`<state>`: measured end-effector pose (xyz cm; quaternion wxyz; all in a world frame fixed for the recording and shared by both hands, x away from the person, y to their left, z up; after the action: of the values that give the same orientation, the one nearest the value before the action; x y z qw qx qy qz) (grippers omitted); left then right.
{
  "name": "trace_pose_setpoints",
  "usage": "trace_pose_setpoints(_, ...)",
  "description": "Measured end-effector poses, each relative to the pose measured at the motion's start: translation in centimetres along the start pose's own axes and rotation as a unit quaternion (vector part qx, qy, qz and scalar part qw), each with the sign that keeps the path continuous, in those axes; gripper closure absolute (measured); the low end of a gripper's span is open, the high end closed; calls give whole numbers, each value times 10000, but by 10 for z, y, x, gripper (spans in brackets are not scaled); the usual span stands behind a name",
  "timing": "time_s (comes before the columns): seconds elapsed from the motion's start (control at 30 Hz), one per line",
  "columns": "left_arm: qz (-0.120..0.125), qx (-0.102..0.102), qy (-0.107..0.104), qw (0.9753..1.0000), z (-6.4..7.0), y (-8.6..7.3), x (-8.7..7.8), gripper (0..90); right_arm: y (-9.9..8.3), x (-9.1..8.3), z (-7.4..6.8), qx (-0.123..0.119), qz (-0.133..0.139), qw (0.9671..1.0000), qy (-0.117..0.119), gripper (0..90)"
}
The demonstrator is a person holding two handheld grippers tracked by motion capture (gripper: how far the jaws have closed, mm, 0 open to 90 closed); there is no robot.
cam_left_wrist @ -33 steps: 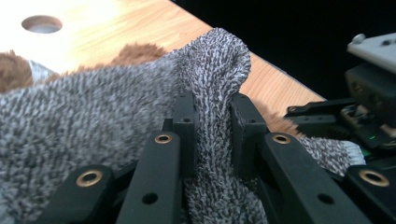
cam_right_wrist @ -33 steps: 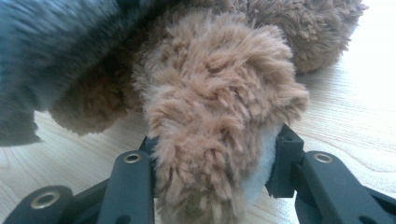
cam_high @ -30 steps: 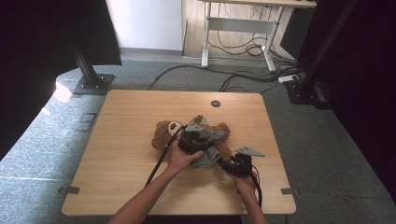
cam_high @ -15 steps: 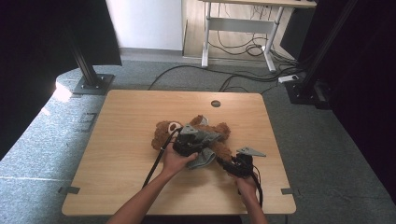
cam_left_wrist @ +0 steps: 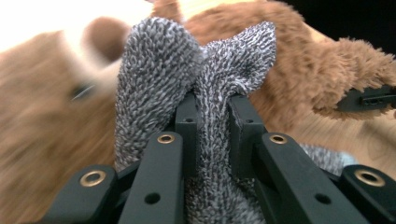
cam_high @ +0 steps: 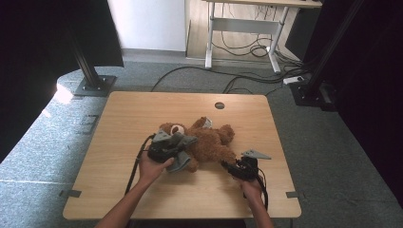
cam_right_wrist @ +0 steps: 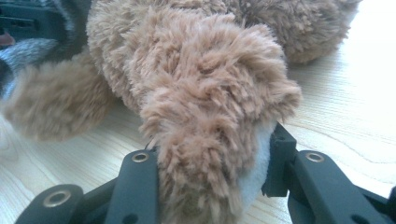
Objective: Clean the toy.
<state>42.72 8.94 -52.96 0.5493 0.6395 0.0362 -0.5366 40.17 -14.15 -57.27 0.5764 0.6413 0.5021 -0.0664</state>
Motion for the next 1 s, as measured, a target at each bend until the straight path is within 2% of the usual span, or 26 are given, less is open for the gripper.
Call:
trace_pose_setpoints(0.1,107,-129,232,9996,-18,-14,-16,762,0,0,0,-10,-6,10000,-13,585)
trace_pose_setpoints(0.2,170,-474,383,9980,-44,-29,-31,762,-1,0,1,25,-16,10000,-3,585)
trace_pose_setpoints(0.3,139,-755,450,9960,-64,-42,-38,761,-1,0,1,22,-10,10000,11,585)
trace_pose_setpoints(0.4,287,-869,284,9954,-69,-44,-46,761,-1,0,1,16,-9,10000,14,585)
trace_pose_setpoints(0.53,486,-627,87,9968,-47,-24,-50,761,-1,1,2,38,3,10000,31,585)
trace_pose_setpoints(0.67,539,-313,-158,9979,-14,3,-44,761,-1,0,2,33,-7,10000,34,585)
trace_pose_setpoints(0.8,554,-2,-413,9976,22,30,-32,760,-2,1,1,37,6,10000,59,584)
trace_pose_setpoints(0.93,401,378,-534,9971,58,52,-11,760,-2,1,1,19,-14,10000,71,584)
trace_pose_setpoints(1.0,240,551,-606,9963,75,59,3,758,-2,1,1,18,-3,10000,74,584)
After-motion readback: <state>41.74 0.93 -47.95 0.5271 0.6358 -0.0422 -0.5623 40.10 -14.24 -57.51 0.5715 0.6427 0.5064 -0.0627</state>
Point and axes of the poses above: each handheld gripper's, and its own axes: x roughly forward along the jaws, y roughly out of its top, z roughly to its right, the point moved 9 cm from there along x, roughly forward along the jaws, and after that the axes turned 14 degrees about -z, right-handed, at the moved point
